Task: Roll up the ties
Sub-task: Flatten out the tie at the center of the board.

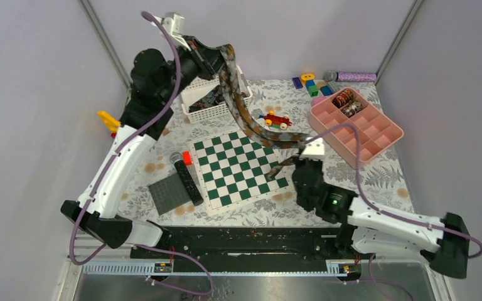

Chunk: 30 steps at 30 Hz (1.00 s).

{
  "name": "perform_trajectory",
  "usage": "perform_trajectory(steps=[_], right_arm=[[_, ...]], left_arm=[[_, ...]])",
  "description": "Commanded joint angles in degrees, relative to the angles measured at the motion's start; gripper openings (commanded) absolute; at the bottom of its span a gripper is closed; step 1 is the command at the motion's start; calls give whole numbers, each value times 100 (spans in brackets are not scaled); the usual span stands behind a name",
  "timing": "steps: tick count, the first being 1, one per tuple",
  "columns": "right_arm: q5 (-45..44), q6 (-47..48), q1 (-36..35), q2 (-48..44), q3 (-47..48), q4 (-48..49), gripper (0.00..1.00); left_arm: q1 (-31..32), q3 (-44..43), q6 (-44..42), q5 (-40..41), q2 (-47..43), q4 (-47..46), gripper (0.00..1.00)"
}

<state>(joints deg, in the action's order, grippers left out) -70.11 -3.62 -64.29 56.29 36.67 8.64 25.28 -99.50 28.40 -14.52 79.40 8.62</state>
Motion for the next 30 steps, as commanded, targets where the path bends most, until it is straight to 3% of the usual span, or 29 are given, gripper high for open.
perform_trajectory(steps=[1,10,16,22,30], right_arm=[[-924,-168,459,-1086,-244,-827,0],[-1275,864,1078,-2690,-664,-825,0],[-1254,681,1129,-3062,-1279,-777,3],[-956,-103,1129,-2428,-1712,-767,8],[87,-1419,1134,-1160,-1320,-1531,12]], left_arm=[[357,393,198,221,-241,-1353,0],[1097,1164,352,399,132,-2313,0],[1206,2103,522,628,108,-2976,0],[1187,3540,504,1146,-195,-3880,0],[782,4592,631,1509,-385,-4481,0]])
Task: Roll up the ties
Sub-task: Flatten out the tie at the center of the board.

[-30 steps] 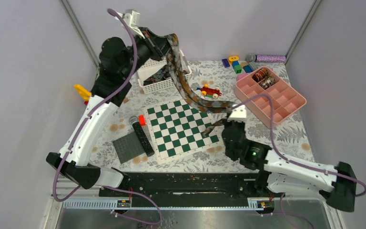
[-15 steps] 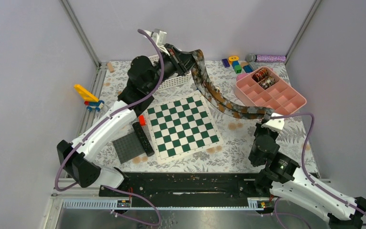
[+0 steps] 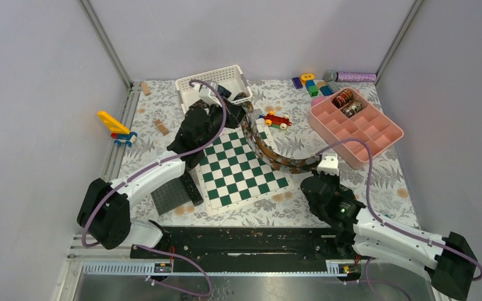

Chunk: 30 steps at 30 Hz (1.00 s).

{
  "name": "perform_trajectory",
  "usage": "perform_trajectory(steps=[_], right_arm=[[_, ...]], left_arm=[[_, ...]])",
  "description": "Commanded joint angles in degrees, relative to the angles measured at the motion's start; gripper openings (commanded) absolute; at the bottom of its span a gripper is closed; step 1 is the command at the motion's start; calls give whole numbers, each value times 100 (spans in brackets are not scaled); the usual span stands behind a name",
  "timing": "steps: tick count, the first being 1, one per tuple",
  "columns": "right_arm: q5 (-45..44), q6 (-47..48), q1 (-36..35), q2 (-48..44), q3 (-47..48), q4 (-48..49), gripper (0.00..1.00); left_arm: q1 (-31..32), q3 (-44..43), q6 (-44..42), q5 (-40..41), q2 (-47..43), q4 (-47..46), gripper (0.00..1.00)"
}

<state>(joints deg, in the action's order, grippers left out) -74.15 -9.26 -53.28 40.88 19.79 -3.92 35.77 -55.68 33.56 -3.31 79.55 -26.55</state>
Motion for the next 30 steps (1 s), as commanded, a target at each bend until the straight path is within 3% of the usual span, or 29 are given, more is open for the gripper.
perform_trajectory(steps=[1,5,13,17,26,30], right_arm=[[565,-935,33,512,454,-335,13],[883,-1072,28,877,661,-377,18],[1967,-2084,26,968,758,-1022,47],[2575,-2108,19,897,691,-988,65],[4035,-2258,19,702,894,-1167,83],[3756,-2647,18,316,993,-1419,87]], left_arm=[[-335,283,121,481,-418,-1011,0],[-582,470,128,411,-393,-1180,0],[-656,759,146,362,-215,-1562,0],[-687,918,175,376,-206,-1699,0],[-1096,1110,221,418,-329,-1757,0],[-1306,1153,280,358,-341,-1771,0]])
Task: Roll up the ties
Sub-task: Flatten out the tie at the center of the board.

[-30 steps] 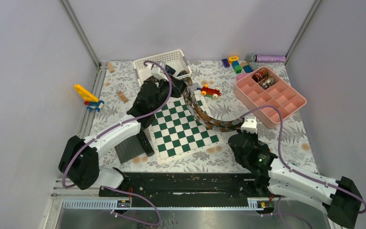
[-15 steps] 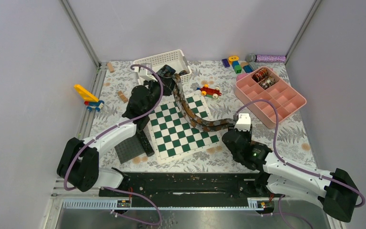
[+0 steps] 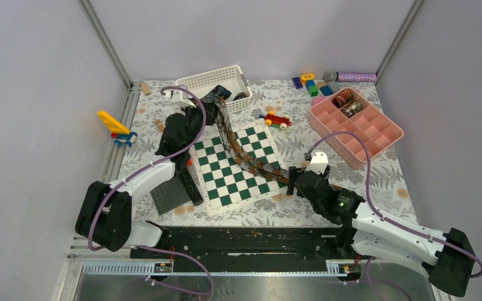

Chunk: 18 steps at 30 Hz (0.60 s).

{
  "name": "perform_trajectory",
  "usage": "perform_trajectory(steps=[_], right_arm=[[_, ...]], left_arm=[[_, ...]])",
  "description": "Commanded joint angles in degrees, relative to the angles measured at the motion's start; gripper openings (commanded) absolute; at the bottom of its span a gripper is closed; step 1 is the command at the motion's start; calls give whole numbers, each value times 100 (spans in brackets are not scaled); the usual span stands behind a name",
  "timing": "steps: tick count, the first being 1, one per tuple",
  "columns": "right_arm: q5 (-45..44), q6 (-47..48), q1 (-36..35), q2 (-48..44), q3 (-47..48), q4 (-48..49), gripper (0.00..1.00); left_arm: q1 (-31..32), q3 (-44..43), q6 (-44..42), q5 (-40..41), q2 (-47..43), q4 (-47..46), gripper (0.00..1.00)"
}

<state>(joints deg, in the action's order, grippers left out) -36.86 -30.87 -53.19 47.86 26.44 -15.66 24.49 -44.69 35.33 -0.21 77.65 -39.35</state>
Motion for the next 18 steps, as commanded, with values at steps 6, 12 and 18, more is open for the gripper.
perform_trajectory(steps=[6,12,18], right_arm=[[-69,-300,11,-385,545,25,72],[-127,-1640,19,413,1178,-1094,56],[150,-2397,451,920,1269,-1421,41]], left_arm=[[-270,192,124,49,-102,-537,0],[-290,330,157,-19,-15,-619,0],[-296,355,134,-126,-30,-554,0]])
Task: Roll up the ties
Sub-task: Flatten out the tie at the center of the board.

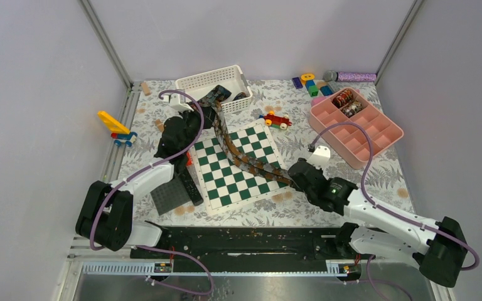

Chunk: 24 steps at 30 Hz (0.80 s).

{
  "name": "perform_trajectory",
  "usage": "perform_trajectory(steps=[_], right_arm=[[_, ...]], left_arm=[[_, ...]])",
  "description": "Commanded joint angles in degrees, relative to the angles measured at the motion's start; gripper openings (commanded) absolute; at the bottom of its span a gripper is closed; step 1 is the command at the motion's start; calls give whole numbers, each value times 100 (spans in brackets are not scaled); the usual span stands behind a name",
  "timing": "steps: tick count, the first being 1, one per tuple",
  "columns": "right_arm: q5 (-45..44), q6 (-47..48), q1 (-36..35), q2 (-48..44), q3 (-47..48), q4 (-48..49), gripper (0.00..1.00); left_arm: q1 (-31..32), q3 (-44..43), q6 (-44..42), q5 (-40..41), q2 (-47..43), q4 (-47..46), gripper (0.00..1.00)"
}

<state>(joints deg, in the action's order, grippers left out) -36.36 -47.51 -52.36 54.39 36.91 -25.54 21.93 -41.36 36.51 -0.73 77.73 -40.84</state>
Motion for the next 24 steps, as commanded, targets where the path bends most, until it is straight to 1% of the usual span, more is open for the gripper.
perform_trajectory(steps=[1,5,8,11,15,20,24], right_arm=[[241,-752,492,360,255,-459,42],[915,-744,959,796,260,-375,46],[1491,-600,1272,1100,216,-100,49],[1885,-459,1403,1345,233,143,50],[1873,-407,1458,1586,275,189,50],[1862,-354,1580,1771,255,322,44],[1832,-244,1685,1937,255,458,42]], left_arm=[[-53,22,6,-83,-39,-394,0],[-73,45,3,-90,-42,-368,0],[-75,58,15,-109,-41,-369,0],[-80,49,32,-155,-20,-367,0],[-75,41,49,-185,-11,-364,0],[-75,40,58,-215,5,-398,0],[-77,41,67,-231,18,-400,0]])
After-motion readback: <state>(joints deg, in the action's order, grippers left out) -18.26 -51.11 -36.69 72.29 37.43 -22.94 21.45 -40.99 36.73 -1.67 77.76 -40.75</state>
